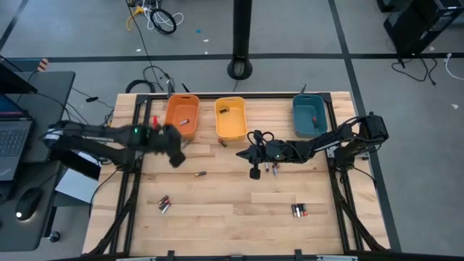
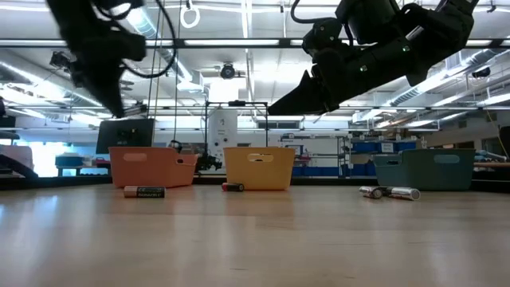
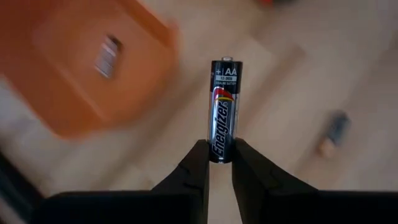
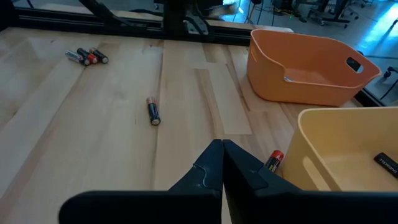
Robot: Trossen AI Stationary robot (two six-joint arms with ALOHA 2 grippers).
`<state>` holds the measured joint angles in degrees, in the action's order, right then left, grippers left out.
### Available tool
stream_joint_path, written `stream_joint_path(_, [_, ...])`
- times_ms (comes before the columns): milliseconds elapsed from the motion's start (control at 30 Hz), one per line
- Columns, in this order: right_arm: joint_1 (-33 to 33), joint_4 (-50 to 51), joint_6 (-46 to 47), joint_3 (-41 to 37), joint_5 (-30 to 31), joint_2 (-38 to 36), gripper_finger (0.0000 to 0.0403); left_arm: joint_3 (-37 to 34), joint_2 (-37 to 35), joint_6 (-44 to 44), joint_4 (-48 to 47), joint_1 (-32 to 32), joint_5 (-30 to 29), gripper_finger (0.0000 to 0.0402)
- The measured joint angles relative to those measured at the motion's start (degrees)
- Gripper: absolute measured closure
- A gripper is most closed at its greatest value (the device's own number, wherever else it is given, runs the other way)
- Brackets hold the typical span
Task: Sort batteries
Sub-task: Put the silver battery into the orange bin
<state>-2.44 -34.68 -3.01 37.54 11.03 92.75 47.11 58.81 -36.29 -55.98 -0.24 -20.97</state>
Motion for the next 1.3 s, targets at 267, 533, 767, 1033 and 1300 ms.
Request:
stream_joint_path(267, [0.0, 0.0, 0.4, 0.0, 0.0, 0.0, 0.0389, 6.1, 3.7, 20.6, 2.7, 25.0, 4.5, 0.0348])
stream_joint_path(533, [0.0, 0.0, 0.4, 0.0, 0.0, 0.0, 0.0389, 6.3, 16.8, 30.2, 9.6, 39.6, 13.6, 0.0348])
stream_joint_path(767, [0.0, 0.0, 0.4, 0.0, 0.0, 0.0, 0.0388, 6.3, 27.9, 32.9, 15.0, 43.9, 17.1, 0.0348])
stream_joint_path(1033, [0.0, 0.1, 0.4, 0.0, 0.0, 0.0, 0.0387, 6.3, 32.1, 33.3, 17.8, 44.2, 17.2, 0.0348])
stream_joint_path(1300, [0.0, 0.1, 0.5, 0.0, 0.0, 0.0, 0.0388, 6.3, 32.2, 34.7, 17.6, 44.2, 17.1, 0.0320])
